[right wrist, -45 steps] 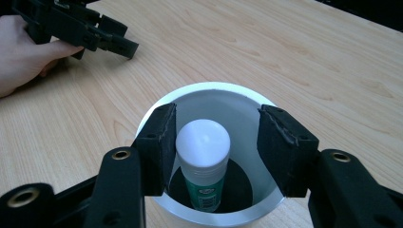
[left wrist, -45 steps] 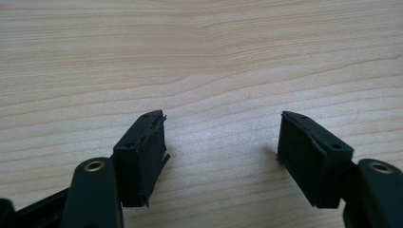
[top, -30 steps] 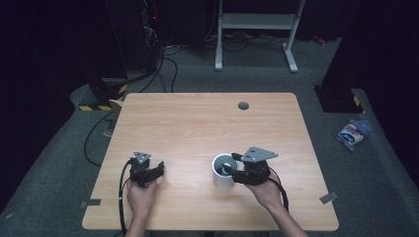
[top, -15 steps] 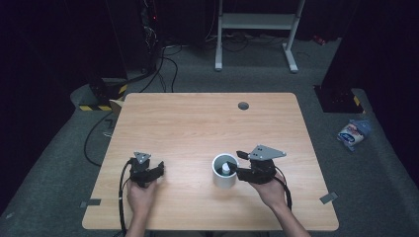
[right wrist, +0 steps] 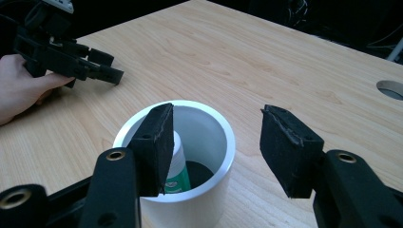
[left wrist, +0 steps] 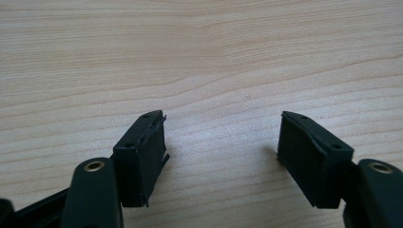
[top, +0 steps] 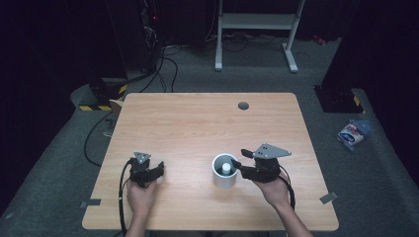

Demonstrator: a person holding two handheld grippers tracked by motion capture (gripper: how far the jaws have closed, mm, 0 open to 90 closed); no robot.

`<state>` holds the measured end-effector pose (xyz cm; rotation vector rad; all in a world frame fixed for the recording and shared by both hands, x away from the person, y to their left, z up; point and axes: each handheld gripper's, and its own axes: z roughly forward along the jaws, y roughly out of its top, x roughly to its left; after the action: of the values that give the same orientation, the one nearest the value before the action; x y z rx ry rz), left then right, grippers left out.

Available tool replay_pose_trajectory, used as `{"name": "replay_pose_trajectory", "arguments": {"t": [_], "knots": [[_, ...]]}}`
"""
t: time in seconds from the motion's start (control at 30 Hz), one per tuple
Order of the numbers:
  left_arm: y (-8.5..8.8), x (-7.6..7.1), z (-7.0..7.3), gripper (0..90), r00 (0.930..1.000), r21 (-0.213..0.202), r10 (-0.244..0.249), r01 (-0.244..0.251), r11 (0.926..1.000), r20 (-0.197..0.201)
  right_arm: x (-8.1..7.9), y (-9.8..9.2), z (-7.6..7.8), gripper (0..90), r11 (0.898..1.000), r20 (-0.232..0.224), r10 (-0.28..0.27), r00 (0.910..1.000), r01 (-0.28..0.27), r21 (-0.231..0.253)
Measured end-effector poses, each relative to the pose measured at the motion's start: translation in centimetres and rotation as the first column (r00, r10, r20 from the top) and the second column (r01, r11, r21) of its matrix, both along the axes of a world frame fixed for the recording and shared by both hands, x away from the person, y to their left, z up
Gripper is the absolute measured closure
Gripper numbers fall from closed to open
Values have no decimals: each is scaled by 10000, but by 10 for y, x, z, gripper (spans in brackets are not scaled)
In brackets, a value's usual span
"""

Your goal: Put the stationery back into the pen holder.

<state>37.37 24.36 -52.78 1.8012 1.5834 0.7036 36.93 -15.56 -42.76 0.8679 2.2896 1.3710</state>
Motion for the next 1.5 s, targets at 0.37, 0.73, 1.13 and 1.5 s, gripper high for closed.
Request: {"name": "replay_pose_trajectory", "arguments": {"t": [0.37,0.73,1.13,1.5], "knots": [[0,0,0,329,10000,1,-4,4,10000,-10,0,-12,1,455,9995,-33,-322,9995,322,2],[0,0,0,329,10000,-3,-5,5,10000,-10,0,-28,1,455,9970,-57,-777,9970,777,31],[0,0,0,328,10000,7,-2,2,10000,2,0,-42,1,455,9929,-45,-1182,9930,1183,157],[-1,0,0,328,10000,-24,33,-33,10000,24,0,-56,0,455,9872,-87,-1571,9875,1573,252]]}}
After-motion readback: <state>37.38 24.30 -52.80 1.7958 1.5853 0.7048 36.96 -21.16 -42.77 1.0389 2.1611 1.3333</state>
